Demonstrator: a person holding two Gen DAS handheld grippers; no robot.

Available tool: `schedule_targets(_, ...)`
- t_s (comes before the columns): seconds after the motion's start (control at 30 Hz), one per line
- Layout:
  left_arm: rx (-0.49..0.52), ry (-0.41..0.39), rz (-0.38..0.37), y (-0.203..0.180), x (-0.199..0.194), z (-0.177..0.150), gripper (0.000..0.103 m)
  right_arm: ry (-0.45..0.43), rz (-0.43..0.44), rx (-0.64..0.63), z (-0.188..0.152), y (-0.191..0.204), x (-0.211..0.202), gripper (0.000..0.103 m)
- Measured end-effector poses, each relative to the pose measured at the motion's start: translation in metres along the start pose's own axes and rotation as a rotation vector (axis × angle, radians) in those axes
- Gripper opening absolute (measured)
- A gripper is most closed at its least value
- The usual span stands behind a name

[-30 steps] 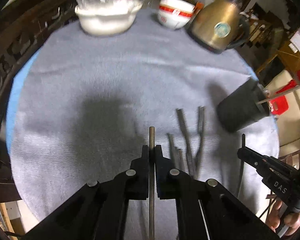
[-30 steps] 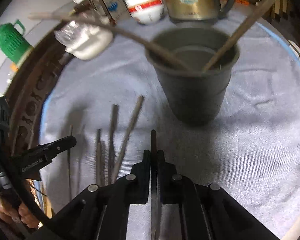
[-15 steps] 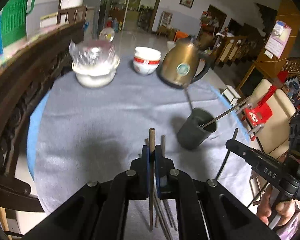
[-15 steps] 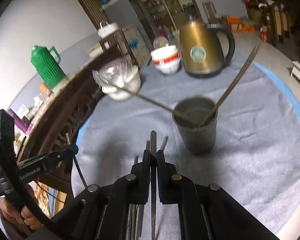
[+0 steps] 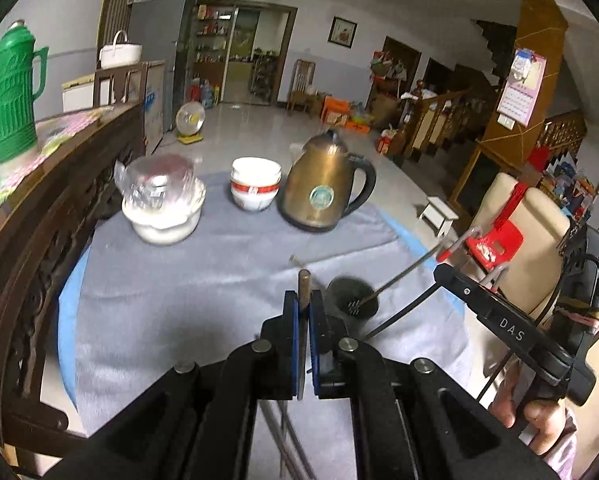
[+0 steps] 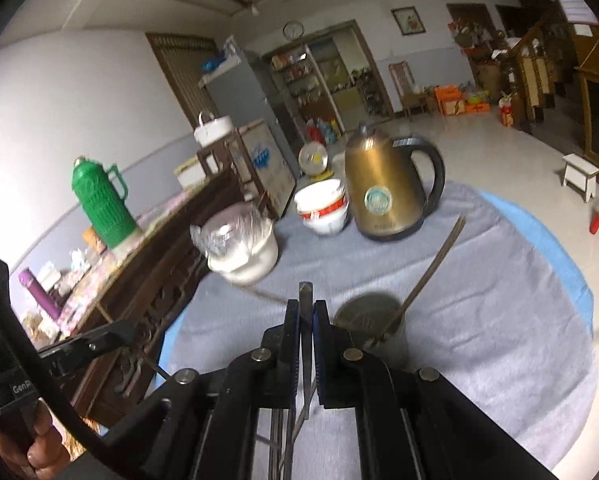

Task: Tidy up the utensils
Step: 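Lift both chopsticks and carry them above the grey holder cup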

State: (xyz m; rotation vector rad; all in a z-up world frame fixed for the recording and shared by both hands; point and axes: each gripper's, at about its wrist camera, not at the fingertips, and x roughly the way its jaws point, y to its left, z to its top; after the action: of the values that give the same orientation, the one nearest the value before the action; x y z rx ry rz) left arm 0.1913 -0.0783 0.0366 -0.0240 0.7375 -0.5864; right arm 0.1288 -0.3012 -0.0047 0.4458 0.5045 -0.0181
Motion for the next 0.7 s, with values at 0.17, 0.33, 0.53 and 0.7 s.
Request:
schedule_targets(0.17, -0.004, -0.059, -0.017, -0.014, -0.004, 0.028, 0.005, -0.081, -0.029, 0.006, 0.027, -0.004, -0.011, 0.006)
schedule_targets(0.33, -0.011, -0.100, -0.033, -0.029, -0.001, 0.052, 0.005, -0.135, -0.051, 0.034, 0.050, -0.014, -0.019, 0.006)
schedule_targets(0.53, -0.030, -0.129, -0.039, -0.039, 0.013, 0.069, 0.005, -0.182, -0.081, 0.050, 0.066, -0.024, -0.025, 0.006)
schedule_targets(0.7, -0.043, -0.131, -0.040, -0.045, 0.030, 0.073, 0.005, -0.201, -0.103, 0.058, 0.071, -0.034, -0.027, 0.006)
